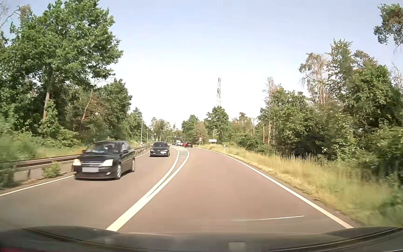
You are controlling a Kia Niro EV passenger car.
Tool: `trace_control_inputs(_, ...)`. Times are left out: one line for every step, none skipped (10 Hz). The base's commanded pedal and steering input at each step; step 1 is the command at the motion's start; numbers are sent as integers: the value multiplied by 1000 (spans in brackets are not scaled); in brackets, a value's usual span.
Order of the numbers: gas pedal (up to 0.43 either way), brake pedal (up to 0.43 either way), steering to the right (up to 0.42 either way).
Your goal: Follow the waypoints while adhering to traffic rules and regulations
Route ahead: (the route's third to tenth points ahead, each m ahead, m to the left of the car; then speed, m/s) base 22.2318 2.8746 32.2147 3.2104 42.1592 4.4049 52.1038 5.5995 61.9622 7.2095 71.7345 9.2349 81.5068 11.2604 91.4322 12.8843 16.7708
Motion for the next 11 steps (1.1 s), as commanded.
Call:
trace_control_inputs(8,24,-11)
trace_control_inputs(0,24,-11)
trace_control_inputs(0,24,-10)
trace_control_inputs(0,24,-10)
trace_control_inputs(0,24,-10)
trace_control_inputs(0,24,-10)
trace_control_inputs(0,24,-10)
trace_control_inputs(0,30,-10)
trace_control_inputs(0,24,-10)
trace_control_inputs(0,24,-10)
trace_control_inputs(8,24,-10)
